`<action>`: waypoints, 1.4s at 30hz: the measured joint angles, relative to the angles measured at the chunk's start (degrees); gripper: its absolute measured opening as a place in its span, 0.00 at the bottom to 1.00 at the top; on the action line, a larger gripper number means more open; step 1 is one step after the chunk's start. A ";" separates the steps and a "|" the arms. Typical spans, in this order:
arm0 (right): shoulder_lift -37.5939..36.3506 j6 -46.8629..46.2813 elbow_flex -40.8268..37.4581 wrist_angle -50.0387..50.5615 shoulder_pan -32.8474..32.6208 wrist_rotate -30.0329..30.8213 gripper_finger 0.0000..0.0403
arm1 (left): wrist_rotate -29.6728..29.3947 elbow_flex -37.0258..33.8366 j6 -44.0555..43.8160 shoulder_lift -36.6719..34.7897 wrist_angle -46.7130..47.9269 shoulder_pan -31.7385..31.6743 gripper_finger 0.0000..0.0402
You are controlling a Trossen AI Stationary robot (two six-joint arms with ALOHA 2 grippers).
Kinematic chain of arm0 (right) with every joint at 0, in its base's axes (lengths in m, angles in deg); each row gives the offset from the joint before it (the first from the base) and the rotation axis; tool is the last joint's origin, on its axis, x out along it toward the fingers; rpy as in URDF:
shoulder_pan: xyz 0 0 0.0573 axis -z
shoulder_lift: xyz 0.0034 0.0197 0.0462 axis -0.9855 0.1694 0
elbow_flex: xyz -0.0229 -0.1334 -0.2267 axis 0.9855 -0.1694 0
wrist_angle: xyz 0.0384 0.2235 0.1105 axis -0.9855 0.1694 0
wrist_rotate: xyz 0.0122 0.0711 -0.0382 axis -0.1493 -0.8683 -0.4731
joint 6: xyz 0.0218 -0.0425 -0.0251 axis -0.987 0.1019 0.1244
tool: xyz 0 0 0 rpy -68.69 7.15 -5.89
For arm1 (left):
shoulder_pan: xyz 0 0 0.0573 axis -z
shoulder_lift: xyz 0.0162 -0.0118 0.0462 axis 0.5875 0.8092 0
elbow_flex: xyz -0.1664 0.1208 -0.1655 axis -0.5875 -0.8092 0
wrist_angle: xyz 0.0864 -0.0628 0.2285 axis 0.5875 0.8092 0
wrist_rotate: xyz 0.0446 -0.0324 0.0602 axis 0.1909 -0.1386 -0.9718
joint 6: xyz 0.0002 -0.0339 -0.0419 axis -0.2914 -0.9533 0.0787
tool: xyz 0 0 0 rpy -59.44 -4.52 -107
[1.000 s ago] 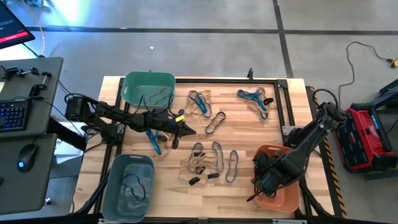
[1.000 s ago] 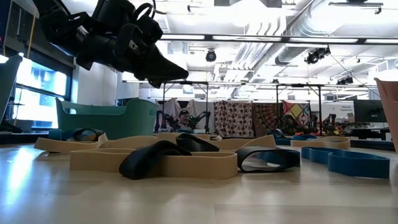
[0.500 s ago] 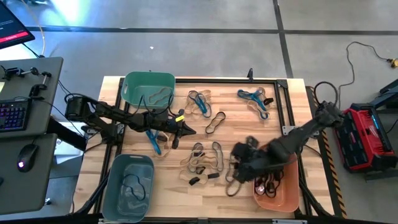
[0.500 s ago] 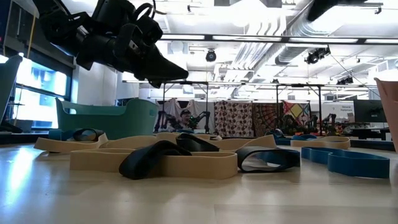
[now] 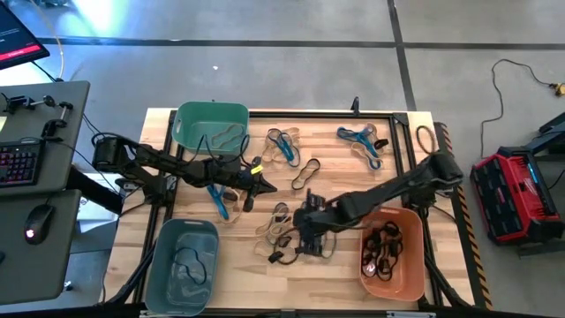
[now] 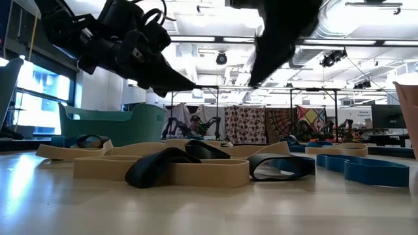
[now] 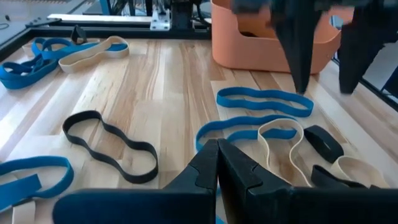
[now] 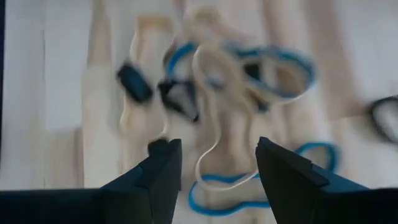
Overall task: Sort rubber bands into baskets
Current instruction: Put the black rubber band into the orange bin
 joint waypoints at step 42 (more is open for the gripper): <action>4.62 -11.64 13.69 25.43 -12.09 4.04 0.01 | 0.00 0.00 0.33 0.00 0.10 0.02 0.00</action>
